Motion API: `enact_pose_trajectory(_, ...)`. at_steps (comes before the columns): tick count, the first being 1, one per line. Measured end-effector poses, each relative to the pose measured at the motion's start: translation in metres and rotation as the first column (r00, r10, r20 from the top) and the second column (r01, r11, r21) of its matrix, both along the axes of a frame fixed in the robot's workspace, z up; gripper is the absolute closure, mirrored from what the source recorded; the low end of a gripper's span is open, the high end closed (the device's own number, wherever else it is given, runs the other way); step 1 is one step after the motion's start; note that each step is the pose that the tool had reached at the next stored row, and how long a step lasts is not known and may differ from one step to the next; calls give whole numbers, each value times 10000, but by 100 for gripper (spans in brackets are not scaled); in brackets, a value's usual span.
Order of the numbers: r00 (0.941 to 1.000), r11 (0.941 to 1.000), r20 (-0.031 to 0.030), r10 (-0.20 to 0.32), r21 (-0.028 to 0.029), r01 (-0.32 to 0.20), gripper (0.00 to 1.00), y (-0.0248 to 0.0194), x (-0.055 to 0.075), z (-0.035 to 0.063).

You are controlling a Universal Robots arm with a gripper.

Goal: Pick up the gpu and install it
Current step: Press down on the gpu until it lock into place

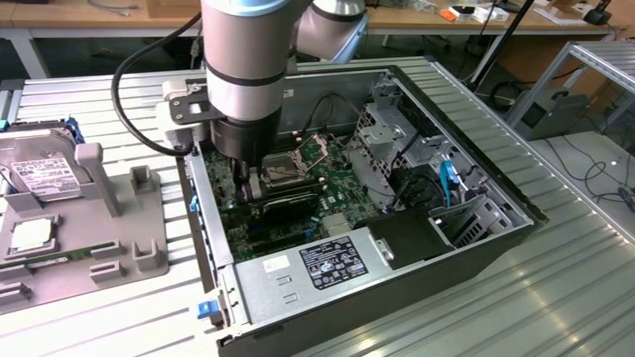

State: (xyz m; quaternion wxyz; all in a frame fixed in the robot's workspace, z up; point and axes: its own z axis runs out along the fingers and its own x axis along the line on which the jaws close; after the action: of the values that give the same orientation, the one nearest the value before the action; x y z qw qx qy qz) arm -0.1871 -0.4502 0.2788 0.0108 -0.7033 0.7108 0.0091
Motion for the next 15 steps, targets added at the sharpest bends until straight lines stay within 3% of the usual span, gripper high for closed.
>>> enact_pose_trajectory(5, 10000, 10000, -59, 1, 85, -1, 89, -25, 189, 0)
enact_pose_trajectory(9, 10000, 10000, -61, 1, 91, 0, 89, -85, 190, 0)
enact_pose_trajectory(11, 10000, 10000, -62, 0, 88, 1, 89, -93, 190, 12)
enact_pose_trajectory(13, 10000, 10000, -60, 1, 91, -1, 89, -93, 217, 100)
enact_pose_trajectory(15, 10000, 10000, -86, 0, 95, 1, 89, -94, 326, 109)
